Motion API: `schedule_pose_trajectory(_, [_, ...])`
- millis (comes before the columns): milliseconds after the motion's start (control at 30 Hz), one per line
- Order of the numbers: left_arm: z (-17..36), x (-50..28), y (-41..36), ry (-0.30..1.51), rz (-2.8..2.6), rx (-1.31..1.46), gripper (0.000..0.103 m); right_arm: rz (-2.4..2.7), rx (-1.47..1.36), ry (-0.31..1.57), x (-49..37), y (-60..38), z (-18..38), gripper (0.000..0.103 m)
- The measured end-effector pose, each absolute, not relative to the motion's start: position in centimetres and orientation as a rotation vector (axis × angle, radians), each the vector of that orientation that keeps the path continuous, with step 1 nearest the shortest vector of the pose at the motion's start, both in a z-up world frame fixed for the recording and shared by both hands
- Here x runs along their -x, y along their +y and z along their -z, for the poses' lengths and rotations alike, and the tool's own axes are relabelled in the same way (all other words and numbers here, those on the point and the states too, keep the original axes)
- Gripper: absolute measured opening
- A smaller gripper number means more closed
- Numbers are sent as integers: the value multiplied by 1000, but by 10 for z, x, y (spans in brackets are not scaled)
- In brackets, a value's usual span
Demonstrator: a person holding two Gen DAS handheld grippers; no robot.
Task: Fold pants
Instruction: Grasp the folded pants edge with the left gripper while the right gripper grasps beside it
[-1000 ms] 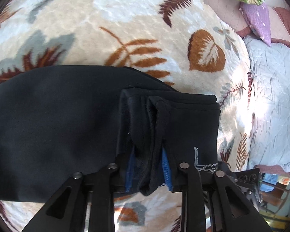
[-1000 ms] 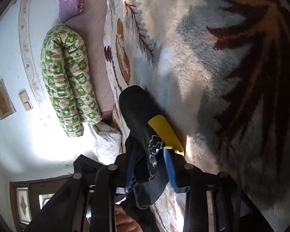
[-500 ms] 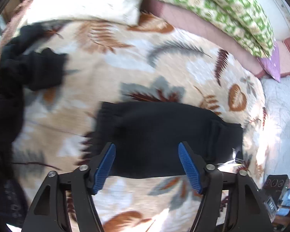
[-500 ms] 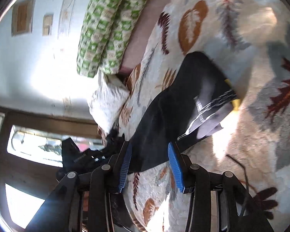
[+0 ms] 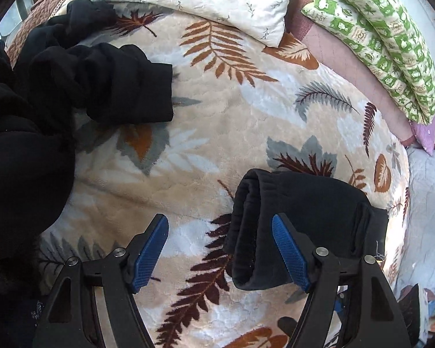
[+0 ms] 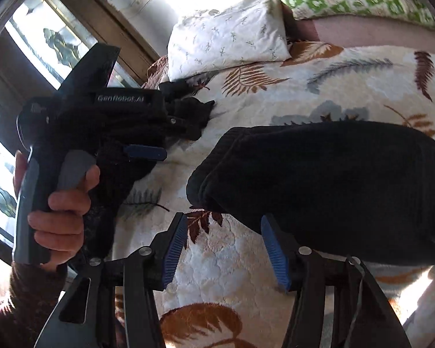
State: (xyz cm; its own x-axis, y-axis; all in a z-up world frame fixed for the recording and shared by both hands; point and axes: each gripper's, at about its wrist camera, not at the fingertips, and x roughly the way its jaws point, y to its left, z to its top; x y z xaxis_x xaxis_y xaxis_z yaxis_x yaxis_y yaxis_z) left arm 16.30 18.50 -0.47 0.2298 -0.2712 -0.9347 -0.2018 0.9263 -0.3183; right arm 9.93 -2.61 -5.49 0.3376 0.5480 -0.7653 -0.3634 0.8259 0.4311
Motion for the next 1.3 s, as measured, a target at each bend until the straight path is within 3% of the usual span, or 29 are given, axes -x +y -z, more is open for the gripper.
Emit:
schedule_pose_trajectory(333, [47, -187, 201, 1416, 159, 547, 79, -494, 119, 1033, -100, 41, 91, 62])
schedule_pose_trajectory(567, [81, -222, 187, 1485, 261, 583, 85, -476, 79, 1020, -104, 40, 96, 63])
schedule_pose_trajectory(700, [87, -232, 174, 1511, 301, 511, 94, -470, 33, 1018, -105, 35, 93, 64])
schedule_pose_trajectory(800, [88, -236, 162, 1527, 339, 456, 92, -453, 32, 991, -105, 35, 91, 65])
schedule_pose_trajectory(867, [88, -237, 155, 1542, 369, 455, 72, -442, 56, 973, -104, 39, 93, 65])
schedule_pose_trajectory(900, [89, -236, 153, 1566, 398, 473, 47, -436, 69, 968, -103, 41, 94, 65])
schedule_pose_trajectory(1000, [94, -240, 147, 1594, 371, 433, 35, -413, 93, 957, -102, 44, 98, 65])
schedule_pose_trajectory(1133, [101, -245, 161, 1592, 369, 578, 28, -389, 91, 956, -105, 45, 101, 62])
schedule_pose_trajectory(1300, [95, -235, 163, 1553, 385, 654, 23, -405, -30, 975, -115, 29, 99, 29])
